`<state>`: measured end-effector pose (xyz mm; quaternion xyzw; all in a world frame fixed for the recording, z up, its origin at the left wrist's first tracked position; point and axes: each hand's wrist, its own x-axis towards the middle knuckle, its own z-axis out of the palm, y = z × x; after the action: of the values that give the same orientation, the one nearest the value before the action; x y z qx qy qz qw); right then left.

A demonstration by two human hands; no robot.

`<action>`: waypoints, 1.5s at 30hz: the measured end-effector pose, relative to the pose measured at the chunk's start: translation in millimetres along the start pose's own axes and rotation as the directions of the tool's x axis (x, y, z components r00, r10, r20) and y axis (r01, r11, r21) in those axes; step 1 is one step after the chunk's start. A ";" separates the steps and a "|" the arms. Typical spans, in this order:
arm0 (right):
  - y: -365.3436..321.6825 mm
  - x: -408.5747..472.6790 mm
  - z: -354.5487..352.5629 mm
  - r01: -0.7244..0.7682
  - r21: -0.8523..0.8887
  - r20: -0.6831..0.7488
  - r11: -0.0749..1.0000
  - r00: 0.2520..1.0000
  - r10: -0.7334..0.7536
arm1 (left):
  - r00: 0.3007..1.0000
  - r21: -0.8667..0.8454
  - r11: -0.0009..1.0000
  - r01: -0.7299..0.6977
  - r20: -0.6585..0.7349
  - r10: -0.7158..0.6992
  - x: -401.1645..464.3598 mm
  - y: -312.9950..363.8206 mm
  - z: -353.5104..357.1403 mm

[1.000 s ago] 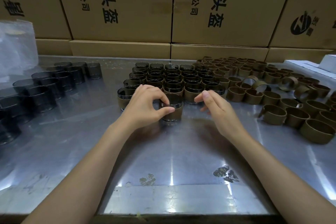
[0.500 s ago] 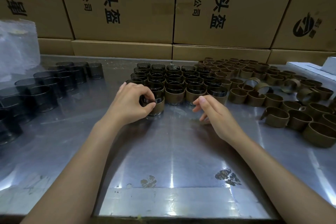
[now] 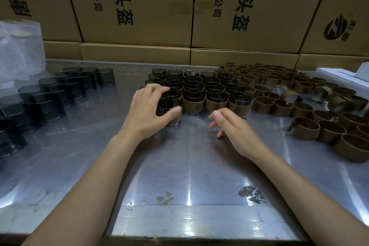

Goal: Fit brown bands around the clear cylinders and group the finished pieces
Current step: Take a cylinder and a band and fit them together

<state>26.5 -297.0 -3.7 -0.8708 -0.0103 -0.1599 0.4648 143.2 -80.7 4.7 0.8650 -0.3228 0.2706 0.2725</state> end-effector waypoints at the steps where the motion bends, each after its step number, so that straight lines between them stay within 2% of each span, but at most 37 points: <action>1: 0.0 -0.5 0.7 0.002 -0.001 0.006 1.000 1.000 -0.002 | 0.995 -0.041 0.999 0.016 -0.099 -0.020 1.9 -1.3 -1.8; 3: 0.6 -1.3 2.3 0.007 -0.007 0.014 1.000 1.000 -0.007 | 0.953 -0.095 0.991 0.094 -0.279 -0.117 3.6 -11.5 -5.9; 5: 1.5 -1.7 4.4 0.007 -0.019 0.026 1.000 1.000 -0.006 | 0.916 -0.070 0.977 0.203 -0.339 -0.215 2.8 -29.2 -7.7; 7: 2.3 -2.0 6.5 0.006 -0.036 0.045 0.999 0.999 -0.004 | 0.912 0.026 0.961 0.274 -0.323 -0.252 3.3 -46.9 -6.4; 9: 2.8 -1.6 8.3 0.000 -0.045 0.057 0.999 0.998 0.002 | 0.926 0.110 0.957 0.269 -0.303 -0.225 7.4 -61.0 -5.5; 15: 2.7 2.5 11.8 0.007 -0.050 0.075 0.999 0.997 -0.003 | 0.930 0.112 0.957 0.269 -0.288 -0.228 22.9 -89.2 -4.3; 20: 6.1 4.3 12.2 0.057 -0.139 0.089 0.989 0.995 -0.044 | 0.940 0.018 0.972 0.233 -0.259 -0.220 22.1 -93.8 -2.3; 23: 4.4 3.9 12.4 0.069 -0.155 0.110 0.985 0.993 -0.053 | 0.927 -0.126 0.963 0.239 -0.266 -0.265 21.6 -95.3 -3.1; 26: 3.9 4.2 12.9 0.080 -0.158 0.114 0.984 0.992 -0.062 | 0.934 -0.275 0.930 0.245 -0.190 -0.302 23.9 -91.2 -4.6; 32: 5.0 4.0 12.2 0.074 -0.148 0.114 0.986 0.992 -0.057 | 0.997 -0.222 0.972 0.074 -0.018 -0.080 28.0 -71.2 4.0; 38: 6.6 4.5 12.1 0.052 -0.173 0.110 0.983 0.993 -0.033 | 0.995 -0.252 0.964 0.085 -0.027 -0.095 26.0 -63.3 6.6; 40: 6.6 4.8 12.3 0.045 -0.183 0.116 0.982 0.993 -0.024 | 0.974 -0.386 0.914 0.127 -0.126 -0.188 27.5 -69.4 6.1; 42: 6.1 4.6 12.6 0.042 -0.180 0.117 0.983 0.993 -0.021 | 0.893 -0.444 0.865 0.233 -0.255 -0.371 32.1 -84.0 5.0; 44: 6.0 4.5 12.3 0.046 -0.168 0.111 0.985 0.993 -0.028 | 0.808 -0.326 0.853 0.408 -0.306 -0.503 37.7 -104.2 5.6; 45: 6.1 4.4 12.2 0.048 -0.171 0.111 0.984 0.993 -0.029 | 0.795 -0.234 0.844 0.483 -0.287 -0.534 40.4 -113.9 6.3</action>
<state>34.9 -291.1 -13.7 -0.9148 -0.0383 -0.1220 0.3830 251.6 -28.2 -7.5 0.8368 -0.0450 0.3080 0.4505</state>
